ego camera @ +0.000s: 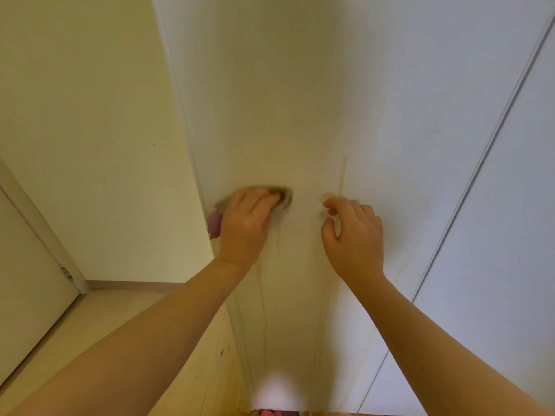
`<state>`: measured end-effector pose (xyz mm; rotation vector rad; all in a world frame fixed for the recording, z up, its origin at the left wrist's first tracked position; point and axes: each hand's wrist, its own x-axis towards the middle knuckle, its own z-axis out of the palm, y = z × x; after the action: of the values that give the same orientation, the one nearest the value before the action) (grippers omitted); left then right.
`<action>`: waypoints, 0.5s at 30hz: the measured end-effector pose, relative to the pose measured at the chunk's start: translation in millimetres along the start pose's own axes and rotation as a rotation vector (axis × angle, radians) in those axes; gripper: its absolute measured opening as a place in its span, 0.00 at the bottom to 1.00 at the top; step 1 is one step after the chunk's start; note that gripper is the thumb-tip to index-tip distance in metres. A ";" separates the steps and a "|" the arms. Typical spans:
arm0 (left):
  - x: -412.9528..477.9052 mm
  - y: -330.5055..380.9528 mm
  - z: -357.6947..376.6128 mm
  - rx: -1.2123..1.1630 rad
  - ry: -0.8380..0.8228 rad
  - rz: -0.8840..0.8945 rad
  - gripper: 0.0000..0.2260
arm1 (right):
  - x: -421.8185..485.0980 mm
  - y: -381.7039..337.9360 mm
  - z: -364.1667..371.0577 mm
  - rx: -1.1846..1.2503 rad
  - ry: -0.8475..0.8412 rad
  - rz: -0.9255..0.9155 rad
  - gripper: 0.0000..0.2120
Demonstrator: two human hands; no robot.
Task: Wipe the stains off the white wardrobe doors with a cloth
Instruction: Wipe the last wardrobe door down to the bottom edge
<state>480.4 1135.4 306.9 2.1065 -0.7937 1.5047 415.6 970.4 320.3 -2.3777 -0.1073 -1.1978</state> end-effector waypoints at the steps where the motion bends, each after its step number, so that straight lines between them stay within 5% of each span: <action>1: -20.3 1.9 5.4 0.026 -0.077 0.109 0.09 | -2.4 2.9 -1.2 -0.011 -0.001 -0.001 0.12; 4: -51.4 1.0 4.1 0.047 -0.270 0.262 0.10 | -8.0 9.4 -4.3 -0.040 -0.008 -0.017 0.12; 10: 11.3 1.3 2.3 -0.022 0.038 0.046 0.10 | -5.4 7.3 -6.3 -0.007 -0.014 0.032 0.12; 13: -49.0 0.4 16.6 0.048 -0.209 0.397 0.08 | -7.9 4.6 -5.6 -0.004 -0.026 0.025 0.12; 15: -74.8 -4.5 14.5 0.089 -0.389 0.472 0.09 | -10.6 3.3 -4.7 -0.001 -0.046 0.031 0.13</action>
<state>475.1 1144.6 231.3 2.4345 -1.4751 1.3717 406.5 966.8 313.2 -2.3998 -0.0849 -1.1298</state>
